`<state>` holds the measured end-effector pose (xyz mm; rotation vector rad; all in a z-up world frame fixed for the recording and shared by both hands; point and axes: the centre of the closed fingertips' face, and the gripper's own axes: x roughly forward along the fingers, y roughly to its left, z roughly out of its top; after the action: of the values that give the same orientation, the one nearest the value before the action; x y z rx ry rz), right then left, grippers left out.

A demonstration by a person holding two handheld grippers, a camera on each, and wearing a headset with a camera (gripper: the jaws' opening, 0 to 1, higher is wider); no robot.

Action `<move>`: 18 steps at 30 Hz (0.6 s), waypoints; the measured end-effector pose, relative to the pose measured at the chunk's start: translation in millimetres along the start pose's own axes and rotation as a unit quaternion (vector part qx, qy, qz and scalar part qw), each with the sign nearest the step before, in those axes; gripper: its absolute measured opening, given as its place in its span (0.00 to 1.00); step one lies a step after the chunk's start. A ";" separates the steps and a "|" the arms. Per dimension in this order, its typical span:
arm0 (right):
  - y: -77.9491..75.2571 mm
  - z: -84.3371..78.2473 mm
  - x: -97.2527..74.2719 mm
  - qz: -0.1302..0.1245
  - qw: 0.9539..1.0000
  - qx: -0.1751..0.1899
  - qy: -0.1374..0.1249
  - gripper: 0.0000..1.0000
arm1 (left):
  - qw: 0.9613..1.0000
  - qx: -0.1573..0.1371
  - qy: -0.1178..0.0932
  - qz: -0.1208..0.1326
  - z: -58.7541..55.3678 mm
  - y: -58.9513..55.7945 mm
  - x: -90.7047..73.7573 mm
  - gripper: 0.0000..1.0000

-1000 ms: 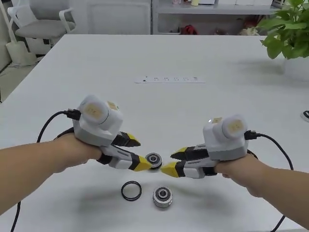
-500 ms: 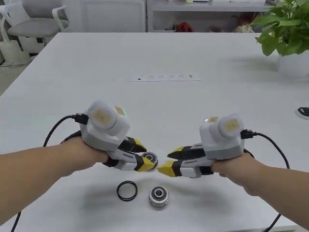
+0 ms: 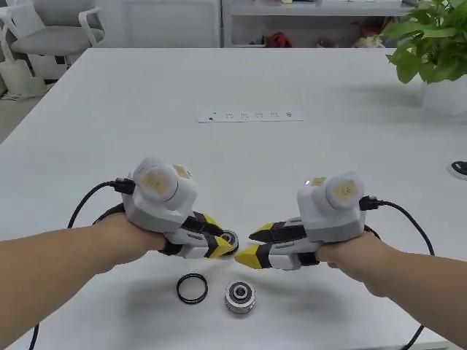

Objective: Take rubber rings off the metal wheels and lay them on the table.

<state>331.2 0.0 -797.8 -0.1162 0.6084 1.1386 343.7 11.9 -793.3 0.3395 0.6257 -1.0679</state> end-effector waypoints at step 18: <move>-2.3 2.8 18.7 -0.019 0.999 -0.021 0.016 0.29 | 1.000 0.009 0.004 0.021 -0.9 -0.5 1.0 0.13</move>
<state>339.5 15.4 -805.5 -0.1821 0.6079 1.1158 343.3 11.5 -794.6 0.3720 0.6132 -1.0326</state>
